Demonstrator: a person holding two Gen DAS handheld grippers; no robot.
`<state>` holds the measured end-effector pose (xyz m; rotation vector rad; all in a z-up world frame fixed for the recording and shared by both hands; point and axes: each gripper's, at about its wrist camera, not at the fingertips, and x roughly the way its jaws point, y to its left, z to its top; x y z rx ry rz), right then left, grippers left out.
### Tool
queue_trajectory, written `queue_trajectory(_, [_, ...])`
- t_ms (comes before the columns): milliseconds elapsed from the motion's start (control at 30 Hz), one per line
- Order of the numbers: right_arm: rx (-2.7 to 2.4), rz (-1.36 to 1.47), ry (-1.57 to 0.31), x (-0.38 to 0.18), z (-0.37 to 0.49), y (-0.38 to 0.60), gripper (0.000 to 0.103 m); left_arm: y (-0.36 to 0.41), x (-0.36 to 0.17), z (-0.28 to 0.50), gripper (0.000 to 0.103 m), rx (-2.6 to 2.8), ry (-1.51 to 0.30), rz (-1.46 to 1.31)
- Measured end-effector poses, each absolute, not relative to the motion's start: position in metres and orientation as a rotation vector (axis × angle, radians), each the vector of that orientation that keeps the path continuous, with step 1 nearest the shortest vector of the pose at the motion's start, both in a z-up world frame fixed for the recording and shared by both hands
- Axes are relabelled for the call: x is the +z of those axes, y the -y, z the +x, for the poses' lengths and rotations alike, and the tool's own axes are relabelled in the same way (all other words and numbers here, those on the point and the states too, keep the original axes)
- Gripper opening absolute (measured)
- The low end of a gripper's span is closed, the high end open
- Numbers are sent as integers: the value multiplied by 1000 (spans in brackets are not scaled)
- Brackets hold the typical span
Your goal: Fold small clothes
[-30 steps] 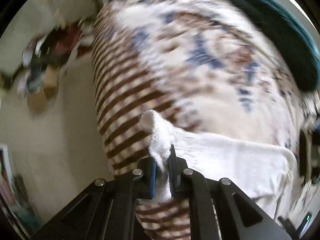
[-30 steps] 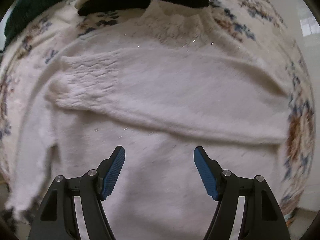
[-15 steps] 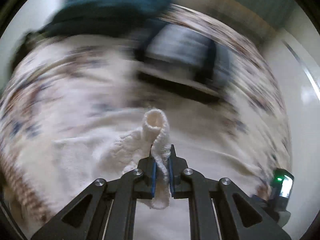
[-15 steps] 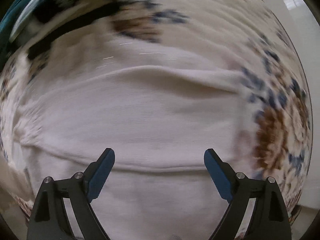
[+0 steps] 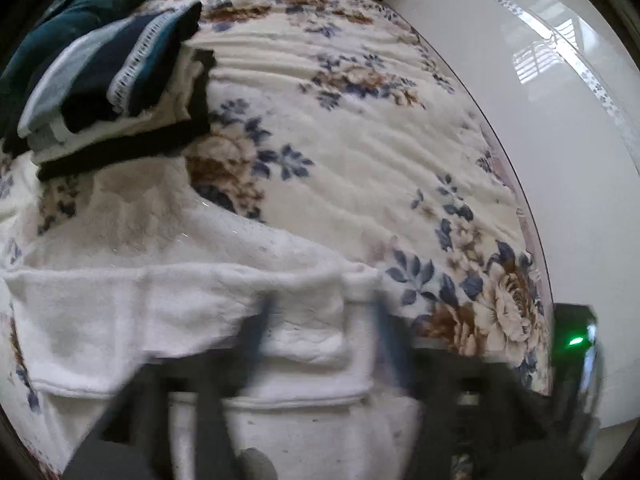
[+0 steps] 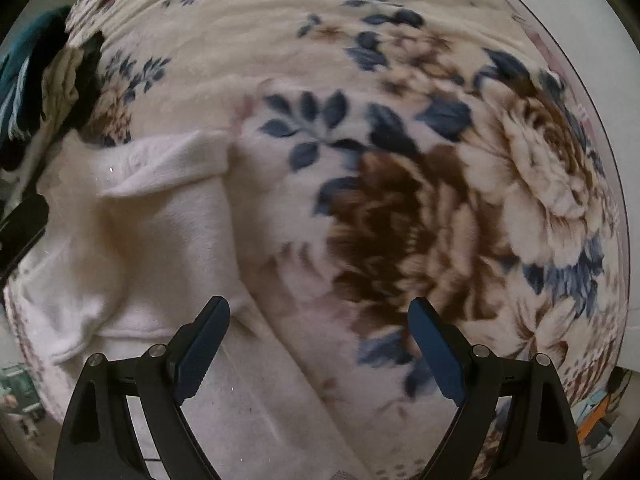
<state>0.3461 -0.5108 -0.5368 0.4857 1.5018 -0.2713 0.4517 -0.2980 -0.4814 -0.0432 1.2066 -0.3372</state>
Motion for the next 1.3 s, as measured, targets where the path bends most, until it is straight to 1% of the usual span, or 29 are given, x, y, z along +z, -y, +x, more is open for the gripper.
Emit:
queue_trajectory(33, [-258,514,-1482,-532,344,519,92,289,-477,453,86,-309,-1188,-35])
queue_trajectory(100, [-227,566,-1440,-518,343,522,92,256,-466,453,86,-245,-1135,-32])
queue_trajectory(200, [-145,643,-1381,-501,351,514,92,184,-451,446,86,-50,-1047,9])
queue_trajectory(267, [-85,678,-1361,-500,366,504,92,136,-447,439,86,67,-1005,26])
queue_trajectory(333, [-53,685,-1365,-507,385,485,92,100,-451,434,86,180,-1003,63])
queue_trajectory(400, [-35,679,-1383,-521,406,464,91,58,-465,431,86,264,-1057,61])
queue_trajectory(467, [-33,646,-1411,-543,426,444,80,19,-480,428,86,332,-1107,9])
queue_trajectory(500, [-31,624,-1430,-554,433,434,60,7,-487,427,86,345,-1122,-18])
queue_trajectory(533, [-41,594,-1457,-564,434,430,29,-8,-495,427,86,359,-1148,-54])
queue_trajectory(567, [-62,551,-1483,-571,438,423,13,-17,-501,428,86,371,-1165,-79])
queue_trajectory(600, [-85,530,-1472,-572,438,421,5,-25,-506,430,86,373,-1174,-101])
queue_trajectory(700, [-158,466,-1406,-540,425,416,4,-44,-515,435,86,368,-1187,-158])
queue_trajectory(800, [-227,414,-1389,-517,409,424,4,-54,-522,447,86,350,-1194,-176])
queue_trajectory(867, [-271,400,-1402,-517,406,433,4,-57,-528,460,86,328,-1199,-178])
queue_trajectory(967, [-292,423,-1512,-543,408,445,6,-57,-541,489,86,295,-1211,-140])
queue_trajectory(1000, [-316,428,-1534,-549,408,451,12,-56,-547,498,86,288,-1217,-118])
queue_trajectory(1033, [-355,417,-1558,-552,411,454,21,-55,-554,507,86,280,-1232,-91])
queue_trajectory(1067, [-407,401,-1558,-548,414,454,25,-53,-563,517,86,266,-1252,-66])
queue_trajectory(1167, [-384,424,-1415,-513,417,438,36,-50,-586,536,86,220,-1300,0])
queue_trajectory(1200, [-353,421,-1390,-507,416,431,43,-51,-590,538,86,206,-1302,9])
queue_trajectory(1233, [-272,409,-1367,-503,419,415,47,-51,-593,540,86,191,-1303,17])
queue_trajectory(1267, [-229,401,-1376,-506,423,405,47,-51,-594,540,86,181,-1302,20])
queue_trajectory(1300, [-183,379,-1427,-520,427,392,47,-52,-593,540,86,170,-1296,24])
